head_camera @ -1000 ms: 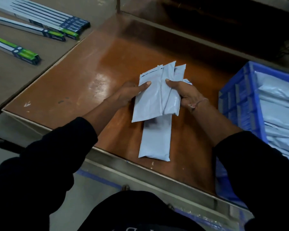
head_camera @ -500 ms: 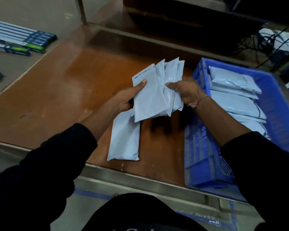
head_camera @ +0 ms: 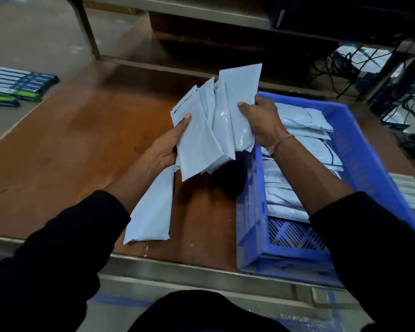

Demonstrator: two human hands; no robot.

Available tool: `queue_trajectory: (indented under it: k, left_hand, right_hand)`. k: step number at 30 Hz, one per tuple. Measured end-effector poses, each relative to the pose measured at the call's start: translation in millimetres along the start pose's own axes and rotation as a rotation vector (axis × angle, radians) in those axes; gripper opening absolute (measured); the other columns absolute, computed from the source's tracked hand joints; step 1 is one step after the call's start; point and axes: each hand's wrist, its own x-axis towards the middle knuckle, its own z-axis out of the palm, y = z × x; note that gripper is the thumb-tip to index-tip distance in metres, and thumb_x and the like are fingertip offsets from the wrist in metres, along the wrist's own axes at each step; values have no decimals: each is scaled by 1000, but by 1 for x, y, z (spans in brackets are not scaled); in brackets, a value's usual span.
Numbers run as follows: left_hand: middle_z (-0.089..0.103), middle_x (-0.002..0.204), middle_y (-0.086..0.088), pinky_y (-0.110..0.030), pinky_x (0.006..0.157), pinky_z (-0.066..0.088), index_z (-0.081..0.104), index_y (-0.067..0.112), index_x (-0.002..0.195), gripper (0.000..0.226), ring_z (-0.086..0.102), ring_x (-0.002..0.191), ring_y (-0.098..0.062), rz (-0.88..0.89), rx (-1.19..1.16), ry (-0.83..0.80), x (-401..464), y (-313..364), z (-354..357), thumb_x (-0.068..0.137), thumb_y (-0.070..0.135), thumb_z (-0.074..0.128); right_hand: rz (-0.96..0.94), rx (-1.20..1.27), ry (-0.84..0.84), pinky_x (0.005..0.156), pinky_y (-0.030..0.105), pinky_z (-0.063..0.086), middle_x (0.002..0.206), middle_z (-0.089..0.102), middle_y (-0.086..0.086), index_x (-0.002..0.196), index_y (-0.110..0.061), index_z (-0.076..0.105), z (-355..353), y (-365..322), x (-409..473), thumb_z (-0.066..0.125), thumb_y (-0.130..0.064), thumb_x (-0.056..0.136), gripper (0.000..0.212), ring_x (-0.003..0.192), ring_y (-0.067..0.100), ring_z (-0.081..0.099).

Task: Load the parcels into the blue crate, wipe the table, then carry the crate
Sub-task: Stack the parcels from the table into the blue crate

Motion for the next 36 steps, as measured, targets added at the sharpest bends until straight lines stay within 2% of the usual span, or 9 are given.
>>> queue_trajectory:
  k: [6,12,16,20,23,28,30,32,36]
  left_hand:
    - [76,106,-7,-44,79,62,65,20,122,51,77,93,-24,13,36,-55,4,-2,18,85,54,74]
    - [72,126,-11,-52,94,58,60,17,136,60,70,113,-30,54,46,-67,9,-2,37,87,48,75]
    - [76,98,-8,-38,74,59,67,17,112,31,74,87,-24,37,55,-64,12,-1,43,93,41,67]
    - [73,88,-7,-33,74,57,64,18,102,24,72,78,-21,11,89,-55,9,-5,46,91,40,64]
    - [73,90,-8,-31,73,57,64,17,106,30,73,80,-21,21,94,-55,11,-7,43,90,43,65]
    - [75,87,-5,-30,69,58,64,18,111,34,74,81,-19,26,55,-83,10,-10,43,90,44,64]
    - [74,94,-7,-31,69,58,63,17,117,40,74,83,-20,36,48,-89,10,-10,44,89,45,66]
    - [73,98,-8,-32,69,58,61,17,124,46,74,85,-21,38,47,-98,10,-11,45,89,45,67]
    - [75,89,-5,-28,61,59,62,17,121,39,75,77,-18,42,67,-103,7,-8,51,93,43,63]
  right_hand:
    - [-44,60,156,88,48,58,113,69,13,120,3,57,-67,-16,2,69,-8,64,58,99,27,70]
    - [-29,31,452,77,39,56,126,55,14,155,-31,-2,-122,14,-12,69,1,74,112,100,29,63]
    - [77,-77,532,76,31,54,133,42,14,139,-22,34,-129,39,-23,64,-10,73,74,98,26,58]
    - [323,-46,487,56,17,42,143,32,11,133,-2,36,-124,58,-28,78,-19,71,77,85,14,48]
    - [357,-98,455,80,19,40,148,15,12,139,1,29,-124,67,-28,80,-23,80,81,101,12,40]
    - [364,35,417,98,35,50,162,-13,17,155,1,1,-117,63,-26,88,-34,68,128,132,23,45]
    - [392,74,345,69,36,61,157,23,22,147,5,27,-115,61,-22,87,-43,63,115,94,23,71]
    - [418,-78,275,48,29,52,118,55,16,118,0,53,-114,54,-25,76,-55,69,77,56,23,69]
    - [373,-553,129,63,32,44,81,57,7,83,-9,58,-127,45,-31,55,-59,86,50,69,29,56]
